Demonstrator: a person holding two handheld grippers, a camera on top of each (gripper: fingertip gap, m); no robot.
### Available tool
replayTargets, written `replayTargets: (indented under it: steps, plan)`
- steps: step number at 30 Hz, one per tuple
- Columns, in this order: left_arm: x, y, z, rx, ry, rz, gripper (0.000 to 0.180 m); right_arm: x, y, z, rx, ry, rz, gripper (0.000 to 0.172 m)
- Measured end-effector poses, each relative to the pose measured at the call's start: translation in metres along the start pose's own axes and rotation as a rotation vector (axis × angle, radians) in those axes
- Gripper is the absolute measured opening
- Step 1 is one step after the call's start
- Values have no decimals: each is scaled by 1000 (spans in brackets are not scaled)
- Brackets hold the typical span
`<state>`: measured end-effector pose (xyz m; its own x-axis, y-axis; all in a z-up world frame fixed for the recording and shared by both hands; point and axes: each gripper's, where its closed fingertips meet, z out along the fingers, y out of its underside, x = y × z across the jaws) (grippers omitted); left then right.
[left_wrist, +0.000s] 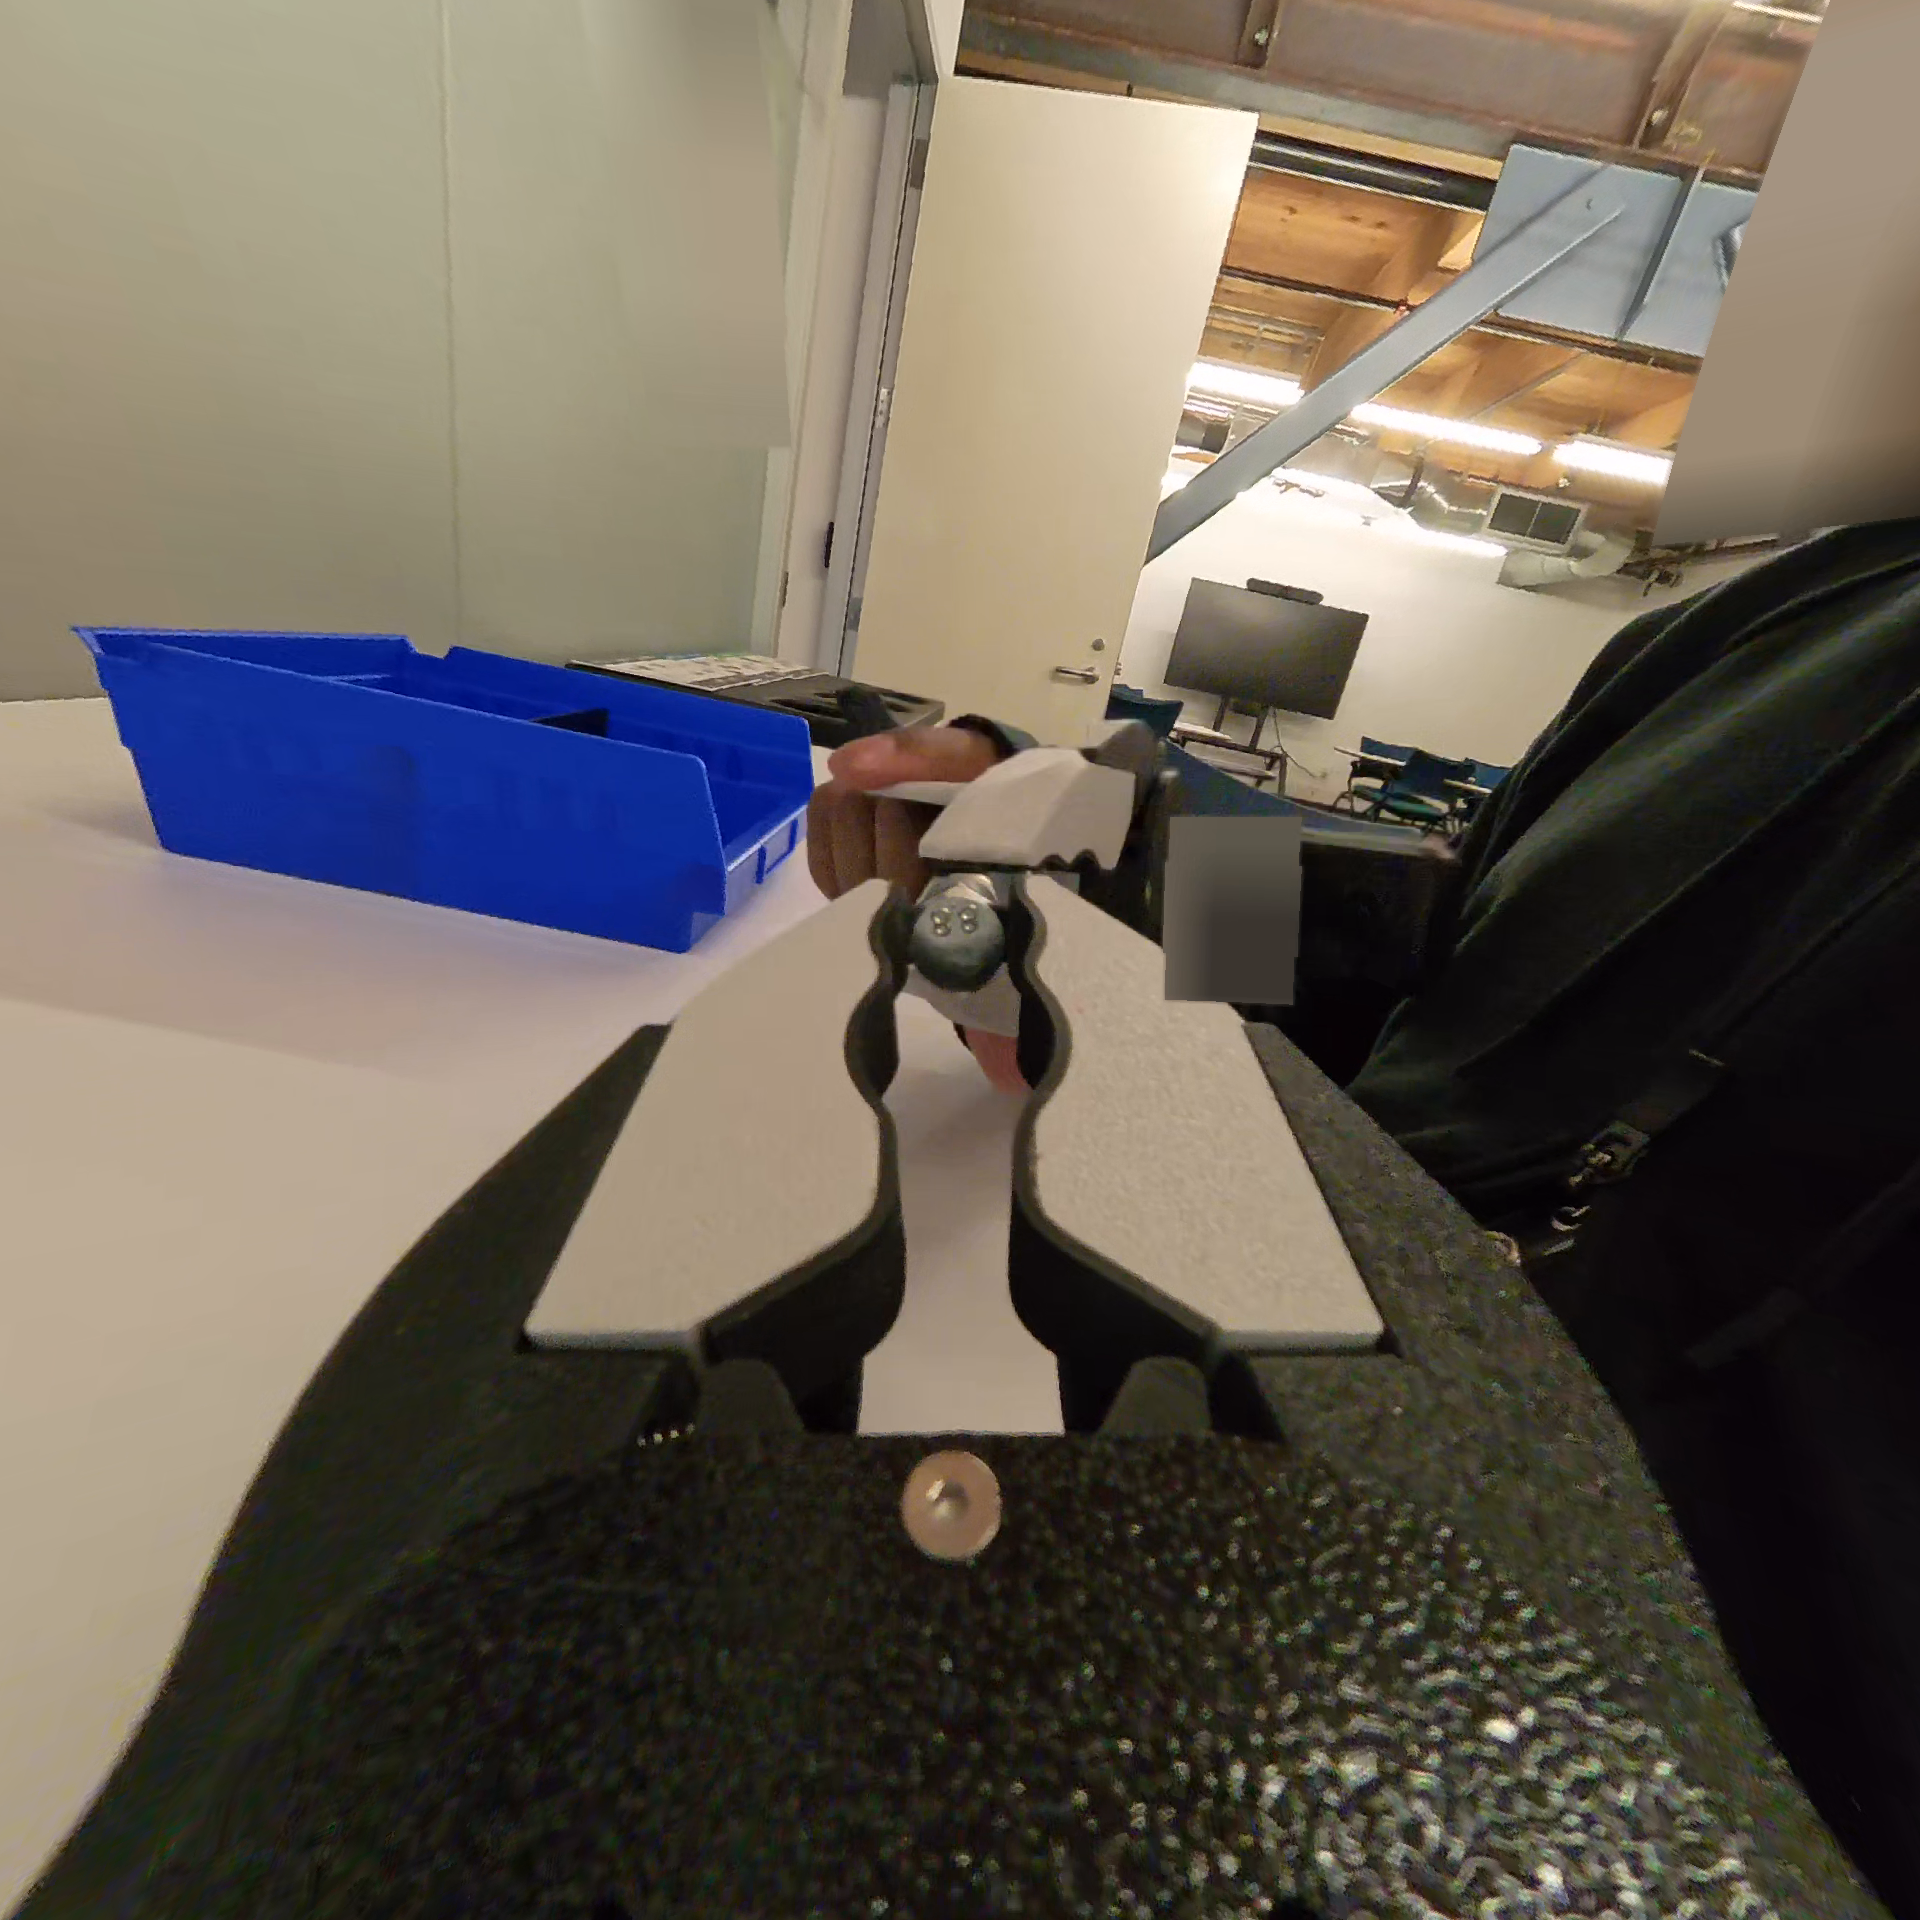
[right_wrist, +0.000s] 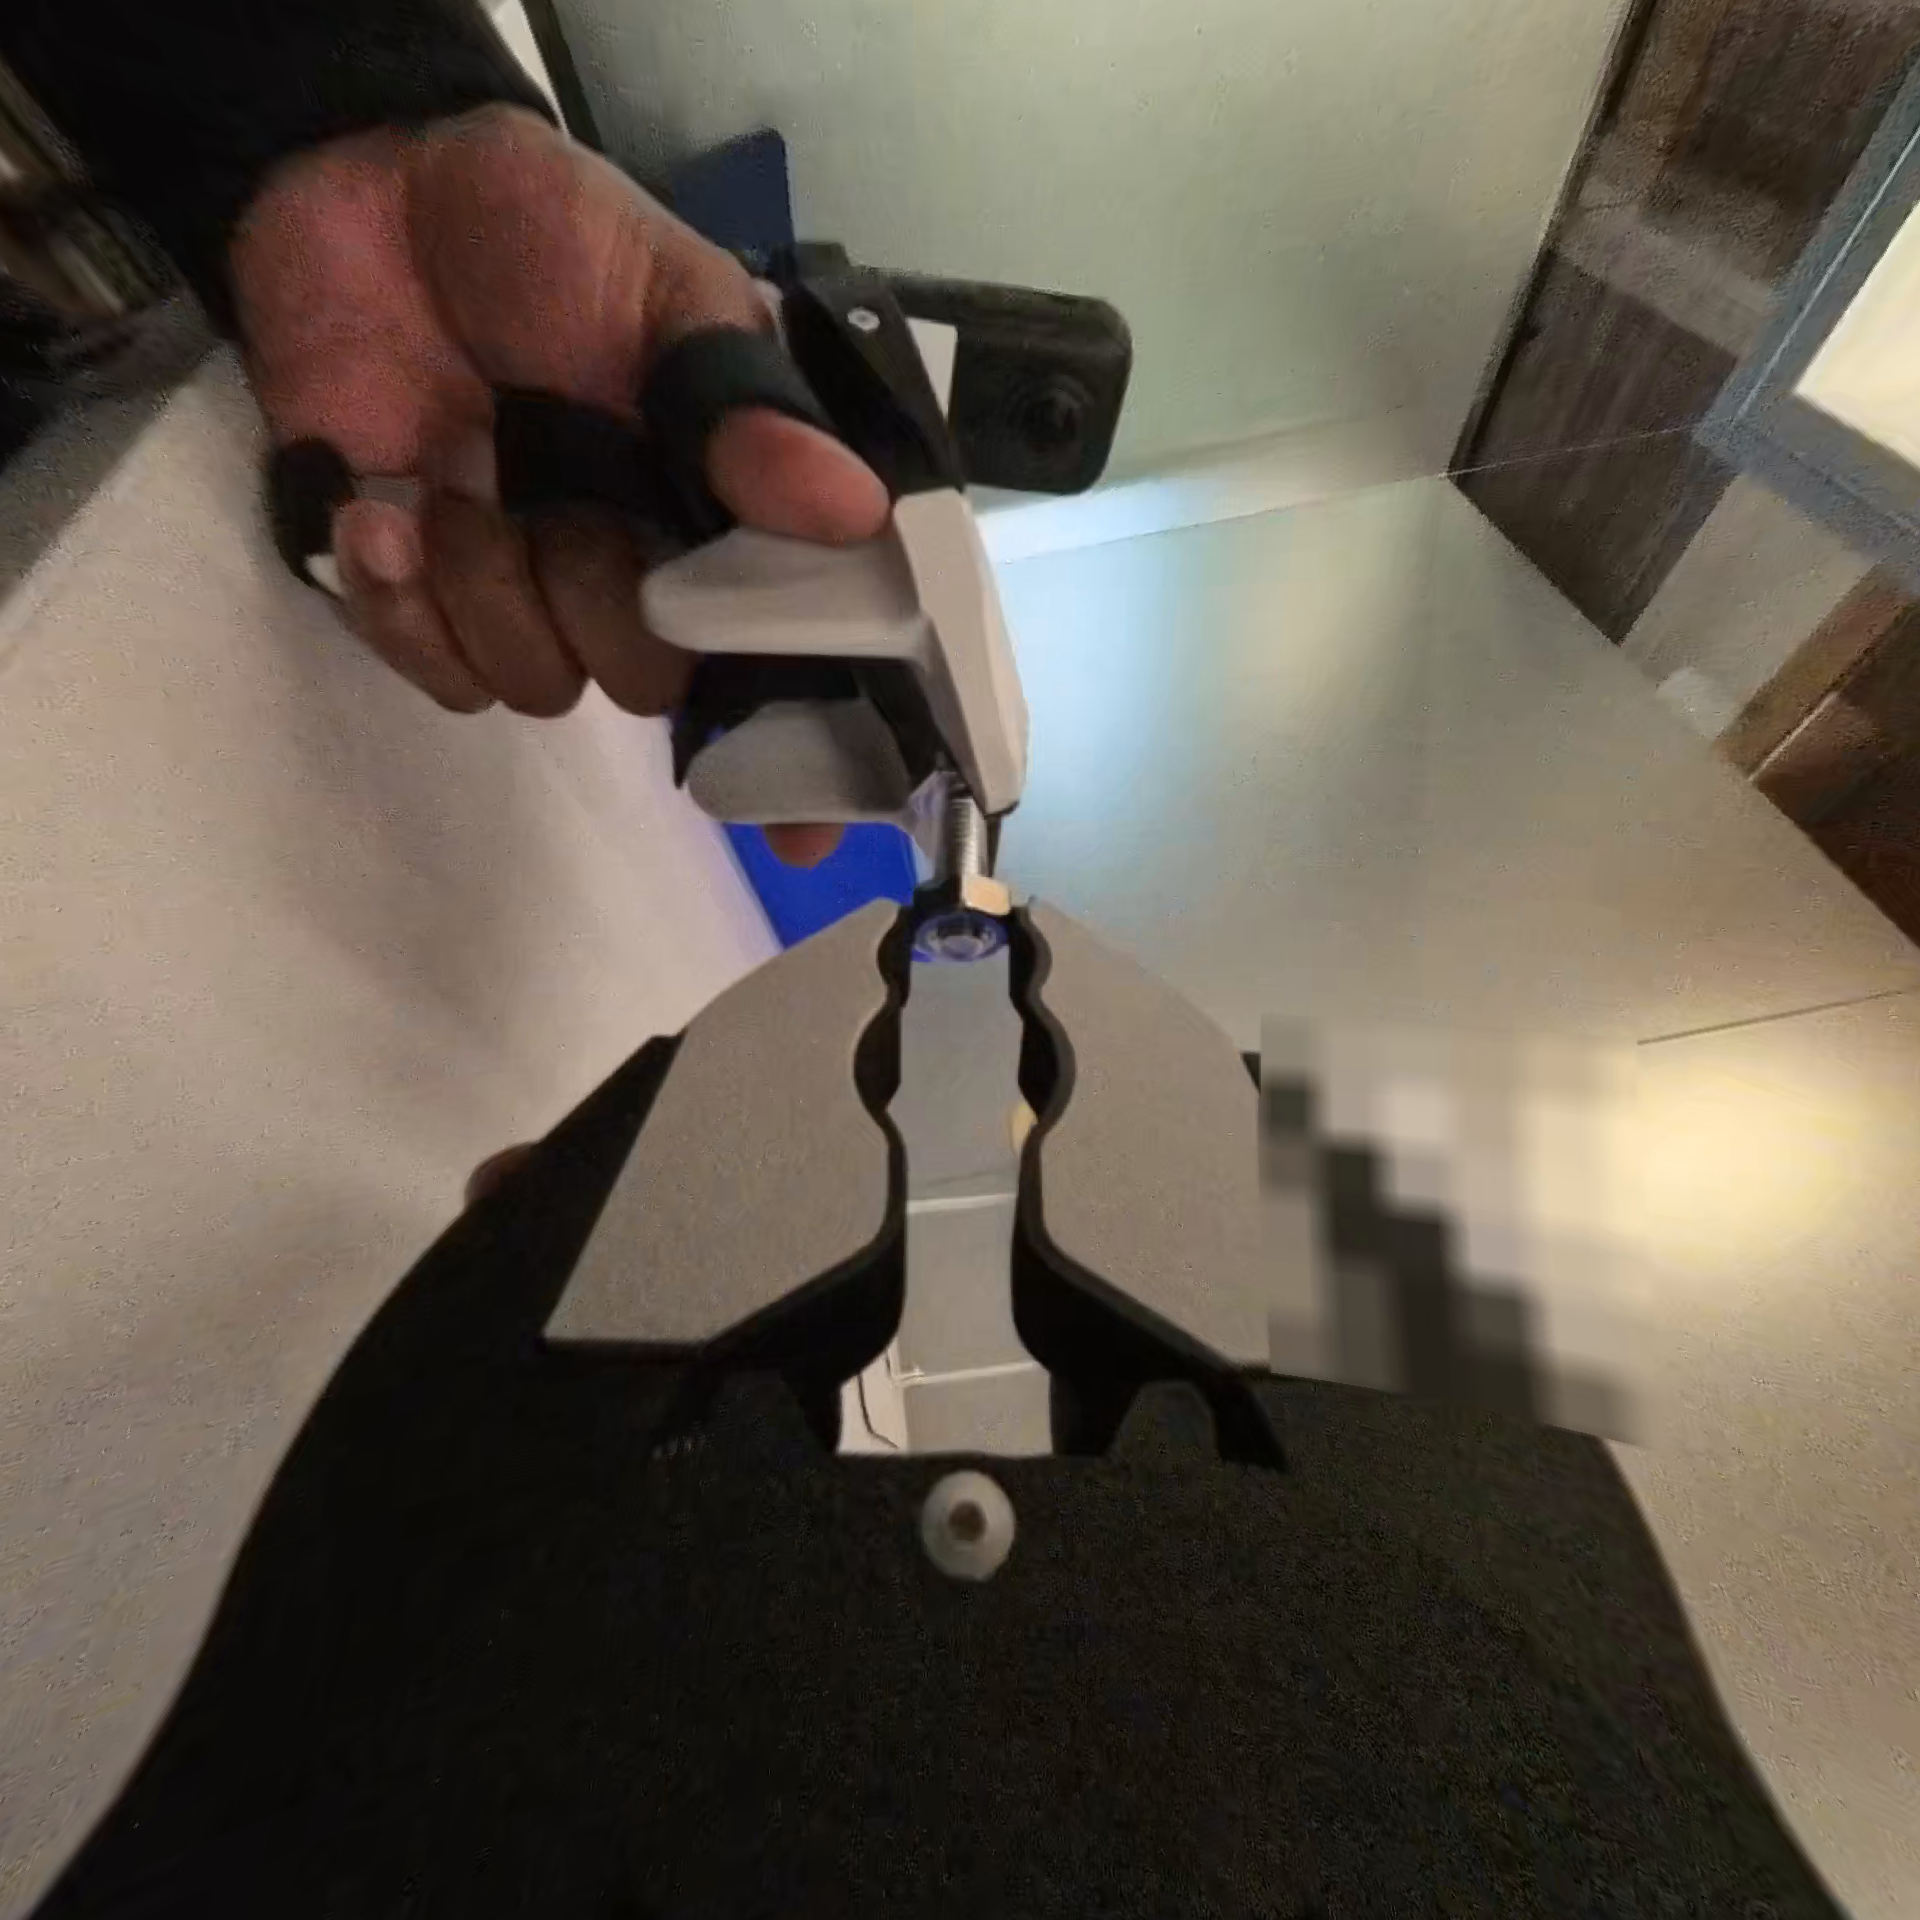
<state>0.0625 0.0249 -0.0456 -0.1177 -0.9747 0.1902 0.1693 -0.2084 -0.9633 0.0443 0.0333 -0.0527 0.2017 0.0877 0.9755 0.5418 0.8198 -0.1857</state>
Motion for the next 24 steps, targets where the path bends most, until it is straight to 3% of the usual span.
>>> replayTargets:
  steps: [1, 3, 7, 9, 12, 14, 17, 19, 22, 23, 24]
  plan:
    - [1, -2, -1, 11, 2, 3, 17, 0, -1, 0, 18, -16, 105, 20]
    - [2, -6, -3, 43, 5, 13, 17, 5, -5, -2, 88, -72, 497, 36]
    - [3, -11, -8, 87, 12, 20, 17, 24, -11, -7, 274, -170, 1211, 40]
    - [4, -11, -8, 87, 15, 29, 17, 22, -9, -4, 304, -262, 1440, 38]
    - [7, -8, -6, 70, 24, 55, 17, 9, -12, 1, 289, -413, 1587, 34]
    - [10, -5, -5, 52, 41, 70, 17, 2, -16, 1, 280, -461, 1570, 19]
    - [8, -4, -3, 39, 26, 63, 17, -3, -12, 1, 201, -412, 1347, 19]
    - [4, -2, -1, 16, 10, 38, 17, -4, -6, 0, 128, -288, 949, 19]
    - [2, 1, 1, -8, 9, 7, 17, -2, -4, -1, 15, -48, 122, 19]
    - [1, 0, 1, -6, 5, 5, 17, 0, -3, -1, -3, 3, -18, 19]
    - [1, 0, 1, -1, 4, 5, 17, 0, -4, 0, 3, 16, 5, 19]
